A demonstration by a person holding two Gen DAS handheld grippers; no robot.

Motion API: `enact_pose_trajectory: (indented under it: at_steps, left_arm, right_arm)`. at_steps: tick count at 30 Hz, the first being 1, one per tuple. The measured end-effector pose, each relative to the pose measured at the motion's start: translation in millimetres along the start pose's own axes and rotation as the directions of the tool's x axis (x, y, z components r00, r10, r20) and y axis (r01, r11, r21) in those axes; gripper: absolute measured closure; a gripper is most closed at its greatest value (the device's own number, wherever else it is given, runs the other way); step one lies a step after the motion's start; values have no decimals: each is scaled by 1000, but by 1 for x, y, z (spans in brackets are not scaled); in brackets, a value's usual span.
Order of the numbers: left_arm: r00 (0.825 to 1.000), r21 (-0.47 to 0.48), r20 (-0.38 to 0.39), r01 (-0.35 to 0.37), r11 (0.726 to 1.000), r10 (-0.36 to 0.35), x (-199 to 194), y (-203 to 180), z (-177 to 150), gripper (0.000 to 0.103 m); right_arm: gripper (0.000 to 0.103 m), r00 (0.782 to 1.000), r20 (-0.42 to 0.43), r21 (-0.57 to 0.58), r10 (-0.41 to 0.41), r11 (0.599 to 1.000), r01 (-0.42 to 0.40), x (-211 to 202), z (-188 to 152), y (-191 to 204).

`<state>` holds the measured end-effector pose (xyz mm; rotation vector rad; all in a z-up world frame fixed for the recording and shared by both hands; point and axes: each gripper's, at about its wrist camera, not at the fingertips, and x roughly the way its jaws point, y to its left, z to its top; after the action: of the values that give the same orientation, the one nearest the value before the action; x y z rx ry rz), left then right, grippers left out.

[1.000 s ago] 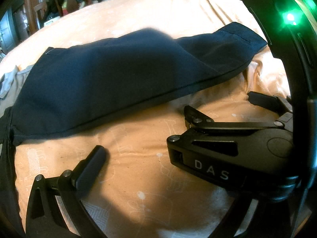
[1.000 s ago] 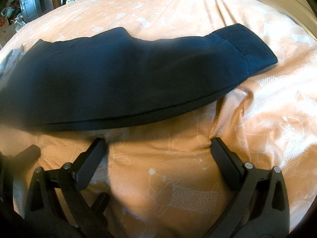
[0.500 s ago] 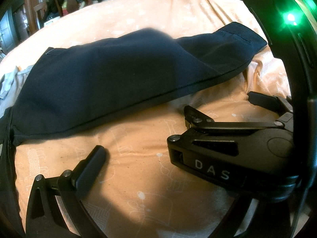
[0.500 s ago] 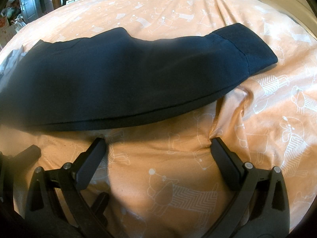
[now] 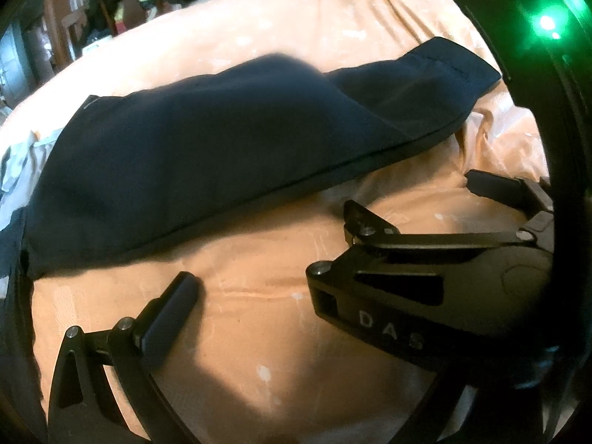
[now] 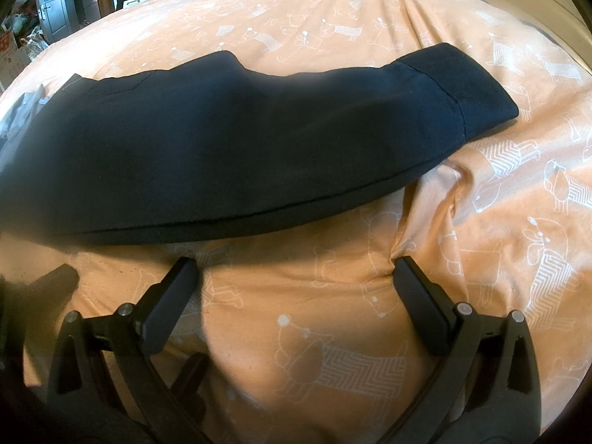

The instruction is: Fold small clothes

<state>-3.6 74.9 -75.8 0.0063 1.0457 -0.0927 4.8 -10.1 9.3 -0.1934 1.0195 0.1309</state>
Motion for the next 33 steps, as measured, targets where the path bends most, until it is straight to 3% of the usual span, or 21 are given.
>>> enact_pose_trajectory:
  at_steps: [2,4,7,11,15,17,20,22,23,26,27,31,33]
  left_arm:
    - [996,36,-47,82,996,-80,-4,12,4,0]
    - [977,115,-126,187,976,-172,-9,21,6,0]
    - [955,155,-136,282,947,-262,-24,39,-6,0]
    - [955,218,-99,294,931,-279,-34,42,-23,0]
    - [960,226,-20,275,935,-278,-56,42,-23,0]
    - [955,217,55,274,937,-291,-81,48,-29,0]
    - [940,183,132,289,940,-315,-135,93,-26,0]
    - [926,167,197,291,942,-321,-169,119,-23,0]
    - [920,154,217,297,942,-326,-183,133,-26,0]
    - [898,103,285,319,942,-336,-229,173,-35,0]
    - [889,86,303,333,939,-343,-245,187,-40,0]
    - [857,62,357,376,925,-372,-308,235,-64,0]
    - [840,74,361,407,910,-405,-329,248,-76,0]
  right_arm:
    - [0,1000,1,0,0,1000,0,0,1,0]
    - [0,1000,2,-2,-4,1000,4,1,0,0]
    - [0,1000,2,-12,-17,1000,17,2,1,3]
    - [0,1000,-11,-16,-17,1000,16,6,5,4]
    - [0,999,-41,-60,1,998,-4,11,14,5]
    - [0,988,-152,-133,17,990,-37,12,26,7]
    - [0,995,-14,-88,95,992,-96,-19,36,8]
    - [0,985,129,-47,116,993,-111,-50,42,16]
    - [0,967,212,-19,145,989,-144,-68,44,18]
    - [0,878,437,20,196,974,-227,-133,44,41]
    - [0,826,514,15,232,960,-279,-163,39,54]
    - [0,715,632,-45,300,935,-352,-240,12,92]
    - [0,685,660,-71,310,933,-353,-271,-4,109]
